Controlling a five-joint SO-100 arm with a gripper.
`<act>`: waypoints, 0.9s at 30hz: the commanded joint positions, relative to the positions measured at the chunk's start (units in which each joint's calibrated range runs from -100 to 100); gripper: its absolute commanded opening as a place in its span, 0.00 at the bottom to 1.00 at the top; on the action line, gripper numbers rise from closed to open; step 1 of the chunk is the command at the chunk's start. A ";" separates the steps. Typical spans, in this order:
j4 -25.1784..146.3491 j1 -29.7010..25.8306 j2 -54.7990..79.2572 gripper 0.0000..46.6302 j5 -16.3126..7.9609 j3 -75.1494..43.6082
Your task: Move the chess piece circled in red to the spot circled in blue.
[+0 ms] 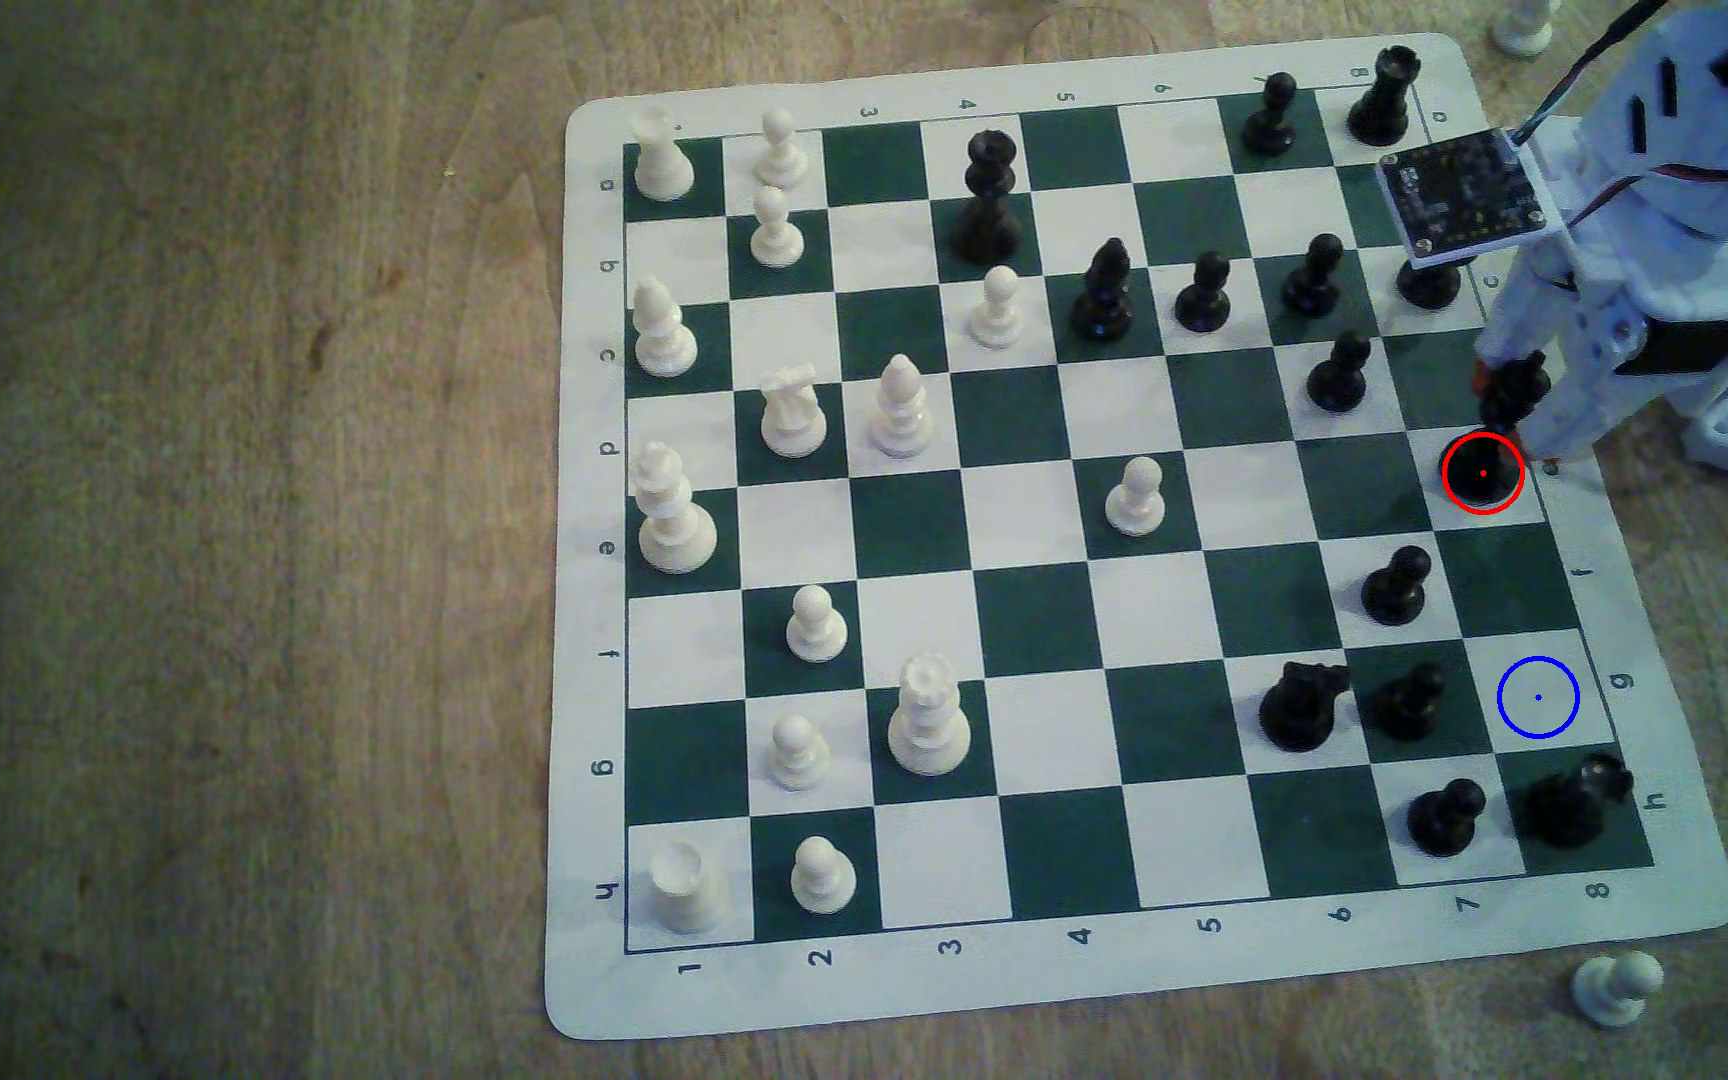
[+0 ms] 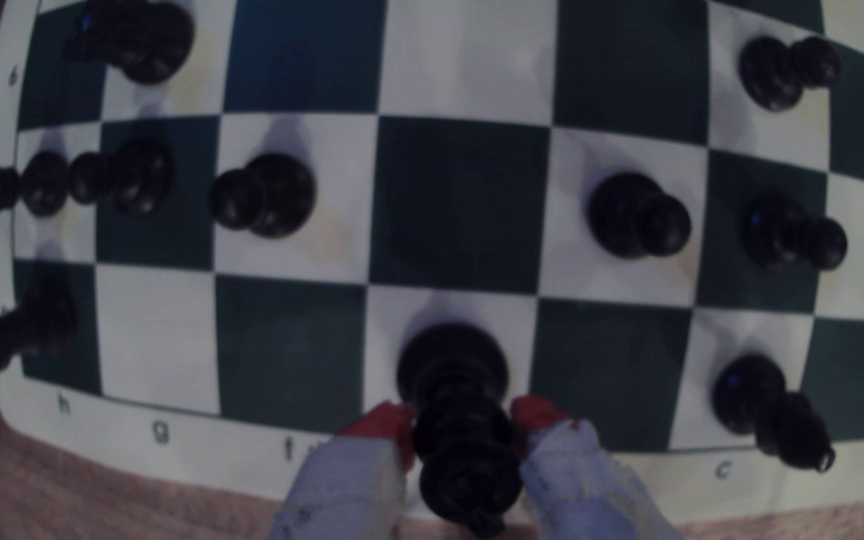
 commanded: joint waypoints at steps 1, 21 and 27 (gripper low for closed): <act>-0.40 0.18 0.23 0.01 0.24 -0.79; 17.95 -1.15 12.88 0.01 -1.03 -40.96; 22.78 -6.00 17.63 0.01 -4.10 -53.29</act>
